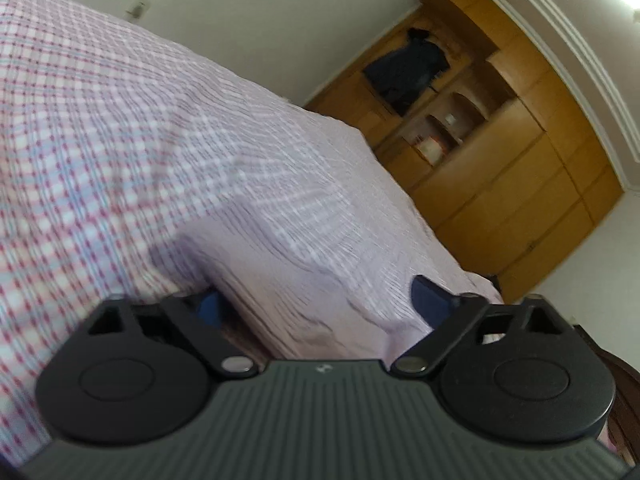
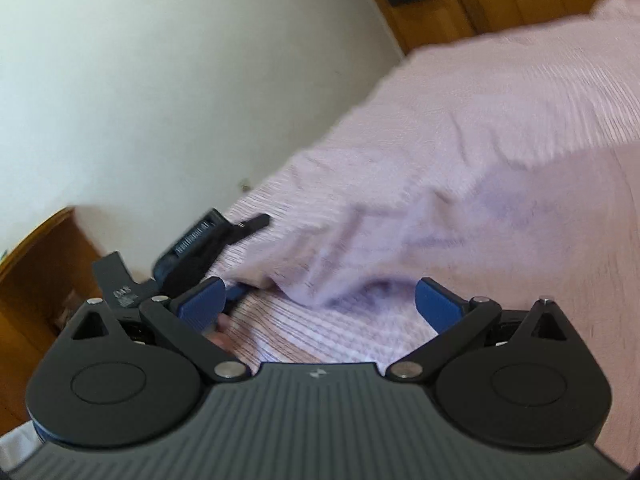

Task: Fold small clothes
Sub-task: 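Grasp the cardigan sleeve cuff with the left gripper while the right tool approaches, then lift the sleeve with the left gripper and lay it across the cardigan body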

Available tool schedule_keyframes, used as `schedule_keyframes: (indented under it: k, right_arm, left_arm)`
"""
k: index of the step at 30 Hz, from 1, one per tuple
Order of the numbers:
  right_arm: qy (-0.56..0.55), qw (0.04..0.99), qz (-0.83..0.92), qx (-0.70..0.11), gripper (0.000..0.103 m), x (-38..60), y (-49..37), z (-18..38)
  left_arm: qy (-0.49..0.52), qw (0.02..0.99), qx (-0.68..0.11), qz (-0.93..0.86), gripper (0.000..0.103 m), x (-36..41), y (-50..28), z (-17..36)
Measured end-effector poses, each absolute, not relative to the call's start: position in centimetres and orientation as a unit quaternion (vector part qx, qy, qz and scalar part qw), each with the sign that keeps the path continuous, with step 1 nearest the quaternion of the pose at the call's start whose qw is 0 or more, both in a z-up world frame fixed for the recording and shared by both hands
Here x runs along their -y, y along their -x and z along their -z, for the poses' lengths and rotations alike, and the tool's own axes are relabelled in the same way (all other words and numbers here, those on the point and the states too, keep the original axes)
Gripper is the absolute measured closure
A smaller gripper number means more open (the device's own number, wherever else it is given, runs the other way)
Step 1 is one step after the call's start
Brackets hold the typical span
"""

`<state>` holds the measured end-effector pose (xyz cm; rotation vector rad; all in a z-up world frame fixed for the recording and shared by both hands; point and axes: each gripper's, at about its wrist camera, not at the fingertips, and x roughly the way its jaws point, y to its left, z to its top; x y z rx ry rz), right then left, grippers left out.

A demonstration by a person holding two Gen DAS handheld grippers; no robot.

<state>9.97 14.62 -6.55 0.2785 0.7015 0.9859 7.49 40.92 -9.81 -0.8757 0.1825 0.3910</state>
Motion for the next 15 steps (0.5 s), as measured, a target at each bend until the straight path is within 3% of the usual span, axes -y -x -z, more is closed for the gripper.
schedule_keyframes:
  k: [3,5,6,15]
  right_arm:
    - [-0.153,0.803,-0.450,-0.358,0.000,-14.2,-10.6,7.6]
    - [-0.162,0.806,-0.443,-0.358,0.000,-13.4,-10.8,7.7]
    - [-0.162,0.809,-0.439,-0.357,0.000,-13.1,-10.8,7.5]
    - [-0.147,0.830,-0.422,-0.335,0.000,-10.2,-10.3,6.1]
  left_arm:
    - [0.419,0.874,-0.095,-0.226,0.049,-41.1,-7.6,9.6]
    - [0.420,0.869,-0.101,-0.241,0.084,-41.5,-7.4,9.6]
    - [0.422,0.867,-0.099,-0.247,0.089,-41.8,-7.3,9.8]
    - [0.368,0.881,-0.051,-0.294,0.093,-41.3,-5.7,6.8]
